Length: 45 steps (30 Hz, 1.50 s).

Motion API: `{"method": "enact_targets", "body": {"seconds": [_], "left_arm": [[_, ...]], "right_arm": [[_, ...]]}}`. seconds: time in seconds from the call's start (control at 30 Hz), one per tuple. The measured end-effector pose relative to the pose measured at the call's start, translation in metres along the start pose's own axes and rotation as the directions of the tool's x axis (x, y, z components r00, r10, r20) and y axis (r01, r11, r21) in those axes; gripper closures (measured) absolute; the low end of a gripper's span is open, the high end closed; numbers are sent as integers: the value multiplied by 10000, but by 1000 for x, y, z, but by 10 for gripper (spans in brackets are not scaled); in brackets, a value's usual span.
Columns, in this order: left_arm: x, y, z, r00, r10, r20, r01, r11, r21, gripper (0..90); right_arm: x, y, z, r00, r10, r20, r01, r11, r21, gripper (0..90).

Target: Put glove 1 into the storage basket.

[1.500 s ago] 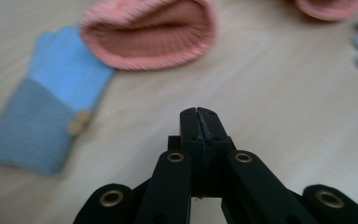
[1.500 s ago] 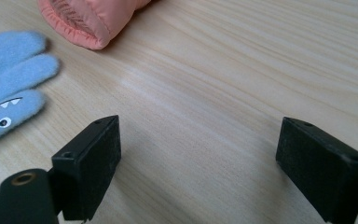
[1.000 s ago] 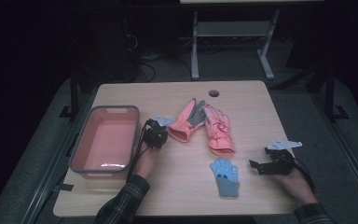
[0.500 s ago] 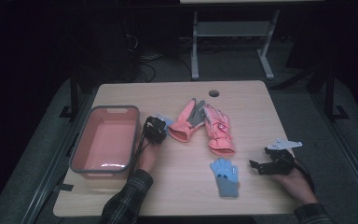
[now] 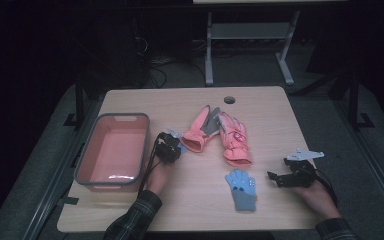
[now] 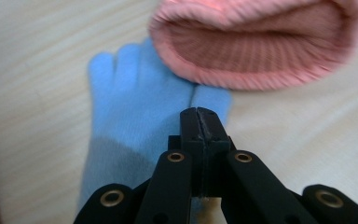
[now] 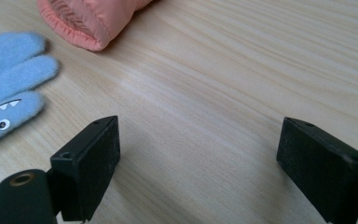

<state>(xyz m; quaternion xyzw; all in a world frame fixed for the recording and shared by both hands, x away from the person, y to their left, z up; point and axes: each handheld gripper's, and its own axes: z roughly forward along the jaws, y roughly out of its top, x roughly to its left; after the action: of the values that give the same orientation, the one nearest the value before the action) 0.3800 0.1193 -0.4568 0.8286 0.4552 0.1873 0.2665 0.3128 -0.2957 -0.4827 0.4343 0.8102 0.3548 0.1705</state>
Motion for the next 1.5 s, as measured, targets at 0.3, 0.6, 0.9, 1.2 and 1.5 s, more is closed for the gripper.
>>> {"method": "enact_targets", "body": {"seconds": [0.3,0.6,0.9,1.2,1.5], "left_arm": [[-10,-16,-14,9942,354,1015,-350,9994,-59,896],[-23,-28,-27,9783,839,1896,-861,9963,34,896],[-38,-34,-34,9573,1282,2592,-1377,9903,185,896],[-65,-35,-36,9279,1758,3289,-1887,9820,72,896],[-80,-33,-40,9013,2247,3703,-2288,9729,-335,845]], "right_arm": [[0,0,0,10000,-7,6,7,10000,3,127],[0,0,0,10000,5,7,-5,10000,8,127],[0,0,0,10000,-3,10,3,10000,5,127],[0,0,0,10000,-1,11,1,10000,6,127],[0,0,0,10000,-8,12,8,10000,1,127]]}}
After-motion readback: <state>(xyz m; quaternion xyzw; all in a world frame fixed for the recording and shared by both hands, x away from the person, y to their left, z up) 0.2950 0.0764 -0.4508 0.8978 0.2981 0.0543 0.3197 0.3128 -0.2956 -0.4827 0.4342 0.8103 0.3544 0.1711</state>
